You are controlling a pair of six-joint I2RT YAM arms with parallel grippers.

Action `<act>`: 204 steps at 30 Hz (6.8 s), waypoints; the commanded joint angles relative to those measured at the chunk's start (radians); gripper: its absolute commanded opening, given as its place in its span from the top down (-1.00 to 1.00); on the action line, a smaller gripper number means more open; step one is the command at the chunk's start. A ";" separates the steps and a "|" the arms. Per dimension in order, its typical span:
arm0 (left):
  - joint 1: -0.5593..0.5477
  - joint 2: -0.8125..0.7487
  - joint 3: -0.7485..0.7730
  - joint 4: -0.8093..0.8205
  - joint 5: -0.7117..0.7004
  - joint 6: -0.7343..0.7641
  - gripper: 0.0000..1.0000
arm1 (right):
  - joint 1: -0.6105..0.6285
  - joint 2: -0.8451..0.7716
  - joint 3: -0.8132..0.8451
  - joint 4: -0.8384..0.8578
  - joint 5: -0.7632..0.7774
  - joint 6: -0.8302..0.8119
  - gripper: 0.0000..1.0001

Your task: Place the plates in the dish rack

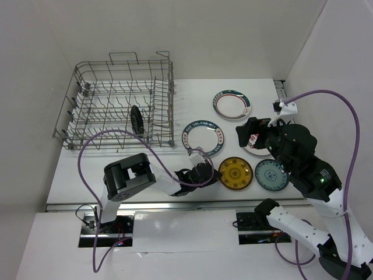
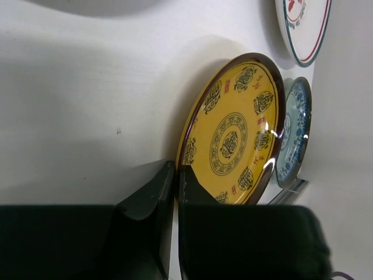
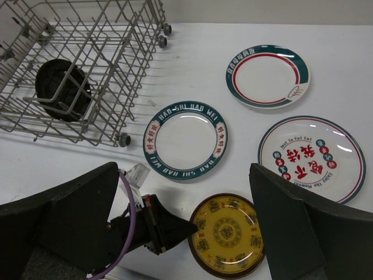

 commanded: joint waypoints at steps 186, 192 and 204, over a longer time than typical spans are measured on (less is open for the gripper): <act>0.045 0.505 0.643 -0.008 0.437 0.223 -0.84 | 0.037 -0.016 0.355 -0.115 0.086 0.023 -1.00; 0.054 0.476 0.704 -0.189 0.403 0.246 -0.80 | 0.037 0.003 0.386 -0.115 0.059 0.023 -1.00; 0.063 0.505 0.795 -0.312 0.455 0.255 -0.57 | 0.037 -0.007 0.395 -0.106 0.049 0.023 -1.00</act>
